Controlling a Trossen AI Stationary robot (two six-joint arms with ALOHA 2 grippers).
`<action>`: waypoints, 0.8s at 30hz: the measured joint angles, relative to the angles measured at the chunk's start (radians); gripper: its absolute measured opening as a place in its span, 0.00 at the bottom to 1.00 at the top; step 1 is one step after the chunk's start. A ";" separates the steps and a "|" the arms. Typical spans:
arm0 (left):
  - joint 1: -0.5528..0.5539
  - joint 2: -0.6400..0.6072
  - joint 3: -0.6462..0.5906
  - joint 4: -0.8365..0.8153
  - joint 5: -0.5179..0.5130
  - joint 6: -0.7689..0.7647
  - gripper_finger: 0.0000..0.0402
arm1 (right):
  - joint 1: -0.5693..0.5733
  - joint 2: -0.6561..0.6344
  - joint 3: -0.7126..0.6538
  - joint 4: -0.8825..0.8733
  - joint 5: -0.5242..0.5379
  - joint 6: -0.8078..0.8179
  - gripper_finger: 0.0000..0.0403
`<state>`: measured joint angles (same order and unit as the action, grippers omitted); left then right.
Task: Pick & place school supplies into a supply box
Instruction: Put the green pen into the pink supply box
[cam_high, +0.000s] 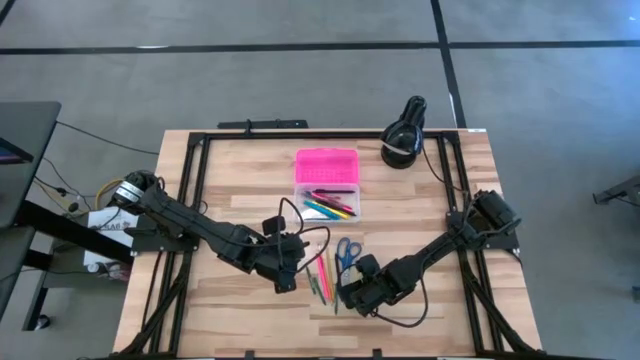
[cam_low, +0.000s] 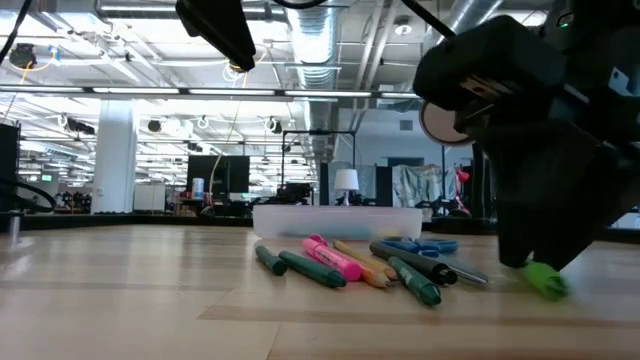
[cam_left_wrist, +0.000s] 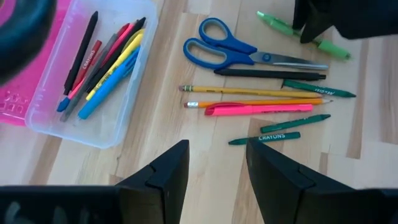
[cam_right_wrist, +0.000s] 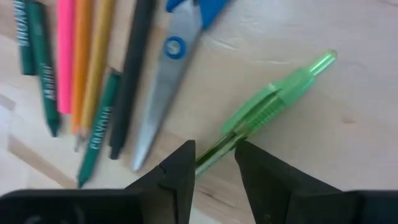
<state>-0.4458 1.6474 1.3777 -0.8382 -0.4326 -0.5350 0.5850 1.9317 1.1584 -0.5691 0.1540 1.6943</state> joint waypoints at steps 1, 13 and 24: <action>0.000 0.000 0.000 -0.004 -0.002 0.000 0.38 | 0.000 0.000 0.000 -0.012 -0.007 0.000 0.30; 0.000 0.000 0.000 -0.021 -0.049 0.001 0.38 | -0.001 -0.001 -0.001 -0.070 -0.130 -0.021 0.30; 0.000 0.000 0.000 -0.021 -0.051 0.001 0.38 | -0.001 0.000 -0.005 -0.127 -0.309 -0.027 0.29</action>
<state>-0.4458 1.6474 1.3777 -0.8593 -0.4835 -0.5343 0.5838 1.9316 1.1534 -0.6956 -0.1551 1.6675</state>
